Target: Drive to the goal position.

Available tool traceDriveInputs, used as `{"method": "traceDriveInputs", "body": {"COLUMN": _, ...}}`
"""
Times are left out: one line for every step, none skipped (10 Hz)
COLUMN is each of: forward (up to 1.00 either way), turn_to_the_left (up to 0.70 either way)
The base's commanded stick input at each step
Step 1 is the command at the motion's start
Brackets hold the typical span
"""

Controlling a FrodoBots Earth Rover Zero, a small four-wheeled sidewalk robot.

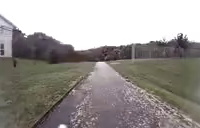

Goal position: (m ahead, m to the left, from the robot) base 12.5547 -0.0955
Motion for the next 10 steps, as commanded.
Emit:
{"method": "traceDriveInputs", "body": {"forward": 1.0, "turn_to_the_left": -0.13}}
{"method": "traceDriveInputs", "body": {"forward": 1.0, "turn_to_the_left": -0.04}}
{"method": "traceDriveInputs", "body": {"forward": 1.0, "turn_to_the_left": 0.0}}
{"method": "traceDriveInputs", "body": {"forward": 1.0, "turn_to_the_left": 0.0}}
{"method": "traceDriveInputs", "body": {"forward": 1.0, "turn_to_the_left": 0.0}}
{"method": "traceDriveInputs", "body": {"forward": 1.0, "turn_to_the_left": 0.0}}
{"method": "traceDriveInputs", "body": {"forward": 1.0, "turn_to_the_left": 0.0}}
{"method": "traceDriveInputs", "body": {"forward": 1.0, "turn_to_the_left": 0.0}}
{"method": "traceDriveInputs", "body": {"forward": 1.0, "turn_to_the_left": -0.27}}
{"method": "traceDriveInputs", "body": {"forward": 1.0, "turn_to_the_left": -0.27}}
